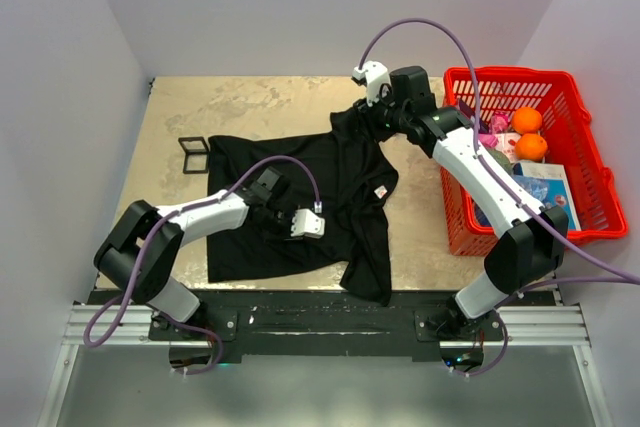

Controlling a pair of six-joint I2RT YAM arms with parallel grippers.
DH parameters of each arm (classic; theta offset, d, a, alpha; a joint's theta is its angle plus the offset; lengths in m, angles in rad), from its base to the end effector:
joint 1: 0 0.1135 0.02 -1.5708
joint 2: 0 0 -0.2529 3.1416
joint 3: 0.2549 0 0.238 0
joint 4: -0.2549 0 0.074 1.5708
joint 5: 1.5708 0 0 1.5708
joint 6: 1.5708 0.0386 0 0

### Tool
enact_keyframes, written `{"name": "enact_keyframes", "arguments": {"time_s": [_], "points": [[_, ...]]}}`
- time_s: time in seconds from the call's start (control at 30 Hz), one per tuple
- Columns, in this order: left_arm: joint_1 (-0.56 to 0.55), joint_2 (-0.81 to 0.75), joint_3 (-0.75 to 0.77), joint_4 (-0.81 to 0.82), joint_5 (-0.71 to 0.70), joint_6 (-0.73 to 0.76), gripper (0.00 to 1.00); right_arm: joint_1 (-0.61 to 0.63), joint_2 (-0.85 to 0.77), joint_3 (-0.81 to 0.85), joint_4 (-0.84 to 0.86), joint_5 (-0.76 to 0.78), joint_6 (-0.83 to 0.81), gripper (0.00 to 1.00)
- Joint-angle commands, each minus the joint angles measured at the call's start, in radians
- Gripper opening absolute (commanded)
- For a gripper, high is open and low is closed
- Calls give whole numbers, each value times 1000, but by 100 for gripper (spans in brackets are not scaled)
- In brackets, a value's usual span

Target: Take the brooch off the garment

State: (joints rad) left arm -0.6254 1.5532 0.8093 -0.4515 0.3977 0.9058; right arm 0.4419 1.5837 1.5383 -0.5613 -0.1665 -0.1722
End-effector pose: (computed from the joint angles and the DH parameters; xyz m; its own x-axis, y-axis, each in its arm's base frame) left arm 0.2068 -0.1677 0.1526 0.0499 0.8588 -0.5098 0.9976 -0.0187 0.0662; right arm 0.3119 0.1547 0.3520 -0.4144 -0.3830 -0.8256 -0.6251 0.7791 -0.0477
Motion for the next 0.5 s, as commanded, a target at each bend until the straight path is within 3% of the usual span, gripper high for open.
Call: {"name": "enact_keyframes", "arguments": {"time_s": [0.0,0.2,0.47], "points": [[-5,-10,-22,-1,-48,44,29,-5,9,32,17,7,3,40],[-5,-16,-19,-9,-72,61,10,-5,12,29,21,10,2,40],[-2,-122,117,-143,13,-30,3,-5,12,36,12,24,-18,40]]}}
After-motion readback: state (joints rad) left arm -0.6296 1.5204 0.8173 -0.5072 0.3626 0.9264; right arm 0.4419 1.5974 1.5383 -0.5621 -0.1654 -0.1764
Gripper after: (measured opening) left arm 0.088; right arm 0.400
